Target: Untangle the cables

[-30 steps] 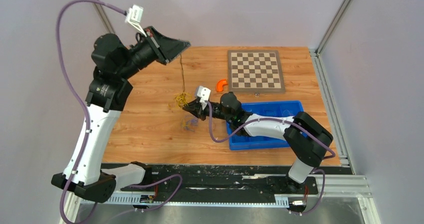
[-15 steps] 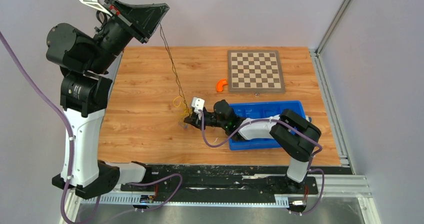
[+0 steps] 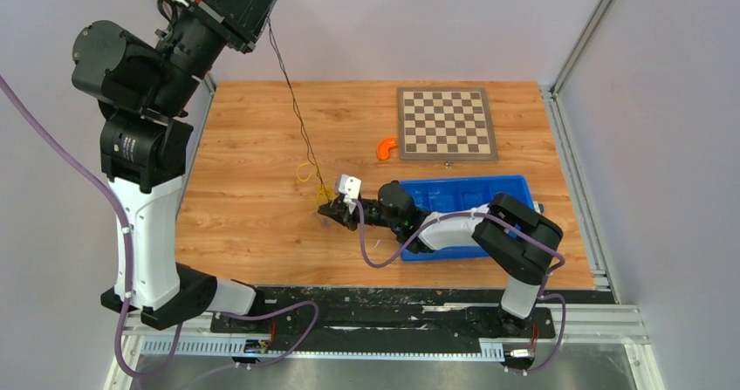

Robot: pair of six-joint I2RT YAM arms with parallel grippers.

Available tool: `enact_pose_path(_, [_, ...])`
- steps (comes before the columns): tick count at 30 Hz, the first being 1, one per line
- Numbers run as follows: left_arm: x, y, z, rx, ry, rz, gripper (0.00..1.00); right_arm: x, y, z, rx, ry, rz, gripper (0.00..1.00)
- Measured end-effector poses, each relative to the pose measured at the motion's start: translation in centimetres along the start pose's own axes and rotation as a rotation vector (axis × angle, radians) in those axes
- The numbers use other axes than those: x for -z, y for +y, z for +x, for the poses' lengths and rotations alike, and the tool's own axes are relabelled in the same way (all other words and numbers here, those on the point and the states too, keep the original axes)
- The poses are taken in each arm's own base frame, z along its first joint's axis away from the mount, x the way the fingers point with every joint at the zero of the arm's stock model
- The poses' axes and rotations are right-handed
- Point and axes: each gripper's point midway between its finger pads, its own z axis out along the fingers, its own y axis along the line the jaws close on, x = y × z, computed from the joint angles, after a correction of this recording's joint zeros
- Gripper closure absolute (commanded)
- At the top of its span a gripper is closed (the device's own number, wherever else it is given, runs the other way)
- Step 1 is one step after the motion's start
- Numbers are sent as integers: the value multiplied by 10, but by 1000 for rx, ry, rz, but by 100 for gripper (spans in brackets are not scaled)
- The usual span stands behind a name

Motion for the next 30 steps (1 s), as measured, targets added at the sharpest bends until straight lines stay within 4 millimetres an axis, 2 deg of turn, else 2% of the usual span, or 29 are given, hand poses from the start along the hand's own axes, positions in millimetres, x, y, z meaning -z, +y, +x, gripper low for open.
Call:
enact_pose_path(7, [1, -3, 2, 26, 10, 10, 100, 10, 0, 1, 11, -1, 24, 100])
enact_pose_path(11, [13, -5, 12, 41, 21, 23, 100, 19, 8, 5, 7, 54, -9, 100])
enact_pose_path(13, [30, 1, 28, 32, 47, 2, 100, 23, 17, 14, -38, 126, -72, 100])
enact_pose_path(15, [44, 14, 50, 7, 93, -39, 100, 21, 24, 13, -102, 194, -155, 100])
enact_pose_path(18, [67, 53, 99, -50, 201, -133, 100, 12, 29, -23, -194, 239, -318, 100])
enact_pose_path(20, [76, 91, 141, -65, 300, -193, 90, 10, 28, -61, -226, 208, -393, 100])
enact_pose_path(21, [81, 110, 162, -60, 356, -218, 84, 12, 28, -72, -233, 197, -412, 100])
enact_pose_path(22, [89, 135, 190, -40, 428, -255, 70, 16, 27, -84, -246, 189, -430, 100])
enact_pose_path(25, [116, 199, 260, 43, 615, -359, 43, 29, 25, -94, -303, 197, -443, 100])
enact_pose_path(26, [127, 213, 276, 62, 668, -389, 27, 32, 23, -94, -334, 207, -444, 100])
enact_pose_path(27, [139, 225, 290, 89, 719, -421, 19, 36, 20, -93, -372, 218, -440, 100])
enact_pose_path(28, [147, 232, 296, 97, 754, -432, 6, 39, 18, -92, -405, 225, -437, 100])
enact_pose_path(30, [156, 238, 296, 97, 783, -419, 1, 44, 14, -92, -456, 230, -438, 100])
